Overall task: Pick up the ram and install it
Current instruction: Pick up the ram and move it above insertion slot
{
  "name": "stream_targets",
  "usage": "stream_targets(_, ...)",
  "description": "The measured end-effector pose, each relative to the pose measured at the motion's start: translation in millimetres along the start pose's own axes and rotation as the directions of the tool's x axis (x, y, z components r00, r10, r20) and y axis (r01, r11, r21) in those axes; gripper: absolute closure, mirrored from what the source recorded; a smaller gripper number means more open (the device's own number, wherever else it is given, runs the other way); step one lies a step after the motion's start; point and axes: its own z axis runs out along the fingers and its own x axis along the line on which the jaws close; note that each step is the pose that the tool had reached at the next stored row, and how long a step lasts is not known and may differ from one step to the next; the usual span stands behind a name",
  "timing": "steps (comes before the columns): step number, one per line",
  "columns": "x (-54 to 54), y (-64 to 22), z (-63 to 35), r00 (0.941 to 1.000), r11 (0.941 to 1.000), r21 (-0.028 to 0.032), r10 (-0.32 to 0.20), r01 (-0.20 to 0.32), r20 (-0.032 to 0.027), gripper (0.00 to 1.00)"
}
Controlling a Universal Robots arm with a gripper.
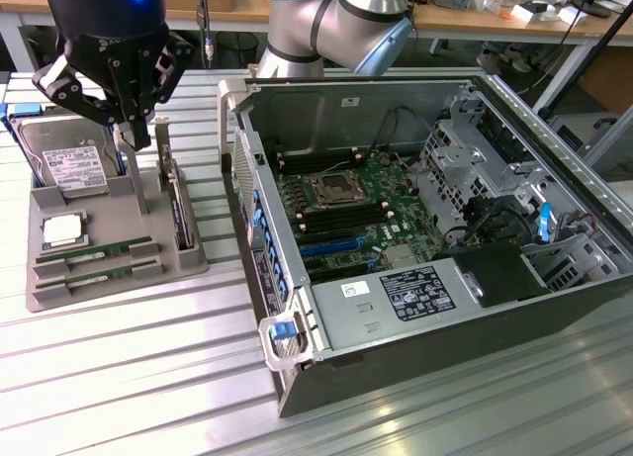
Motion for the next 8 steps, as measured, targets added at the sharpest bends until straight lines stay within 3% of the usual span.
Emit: stream_targets(8, 0.0, 0.0, 0.0, 0.9996, 0.9996, -0.0007, -0.029, 0.029, -0.0013, 0.90)
